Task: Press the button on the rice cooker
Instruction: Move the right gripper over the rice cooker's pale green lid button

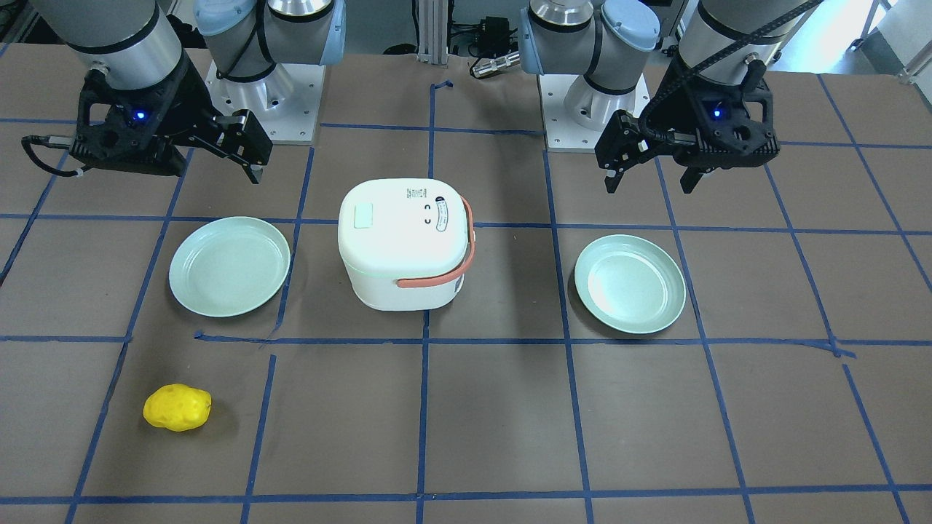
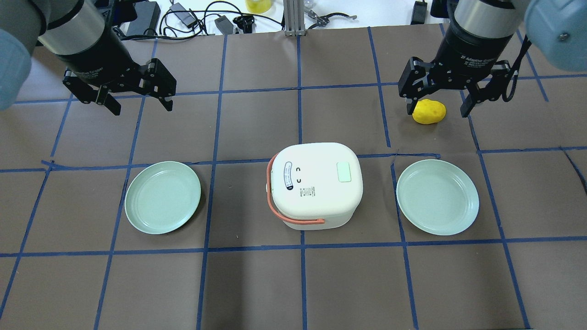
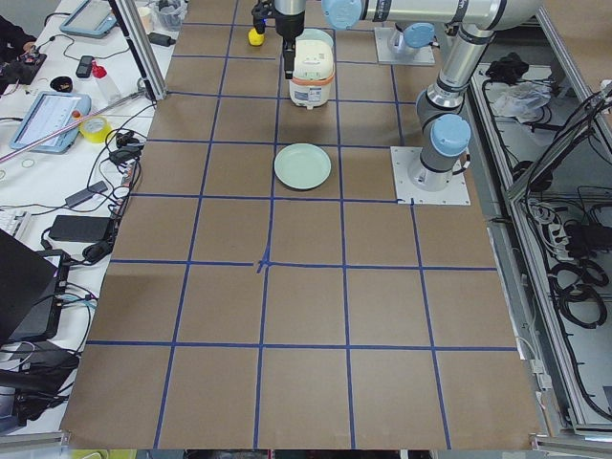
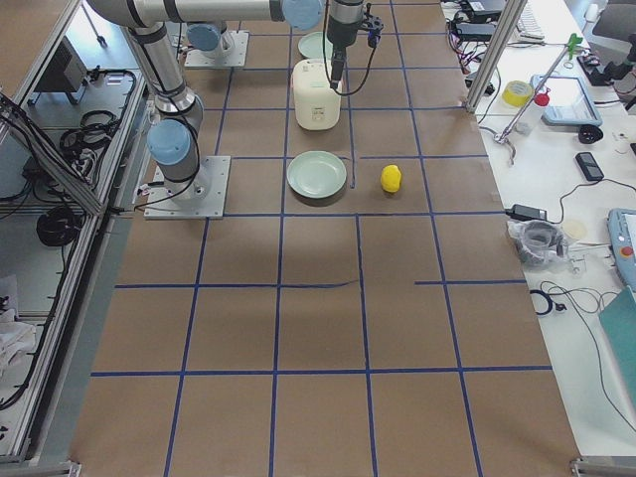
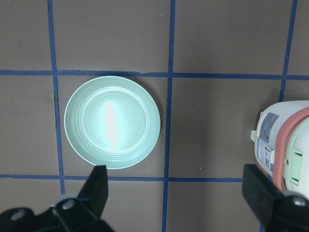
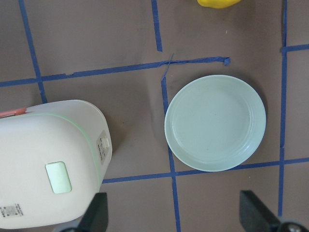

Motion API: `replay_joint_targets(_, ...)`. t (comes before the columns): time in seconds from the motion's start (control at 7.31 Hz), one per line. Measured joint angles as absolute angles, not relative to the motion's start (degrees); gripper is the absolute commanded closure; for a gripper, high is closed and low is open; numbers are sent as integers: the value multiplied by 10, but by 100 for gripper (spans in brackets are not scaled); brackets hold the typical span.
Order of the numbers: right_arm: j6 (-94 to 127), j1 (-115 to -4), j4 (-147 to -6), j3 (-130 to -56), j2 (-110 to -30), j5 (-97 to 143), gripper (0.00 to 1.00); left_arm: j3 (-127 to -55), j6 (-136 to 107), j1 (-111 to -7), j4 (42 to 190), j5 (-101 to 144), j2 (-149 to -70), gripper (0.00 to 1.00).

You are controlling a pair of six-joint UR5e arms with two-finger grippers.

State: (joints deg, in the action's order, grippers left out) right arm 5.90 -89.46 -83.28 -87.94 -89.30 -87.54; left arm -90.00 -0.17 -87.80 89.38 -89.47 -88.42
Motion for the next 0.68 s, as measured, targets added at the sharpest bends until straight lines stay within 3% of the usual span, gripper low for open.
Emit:
replay_joint_targets(0.14,64,-895,-833,-880,-893,-852,72,-900,-2,-878,894,-895,-884,0)
replay_joint_targets(0.41,90,-907,-834,-881,-891,-835,100,-900,-2,-878,894,-895,-884,0)
replay_joint_targets(0.68,139,-939,-832,-888,-883,-833,100,-900,-2,-878,894,-895,-884,0)
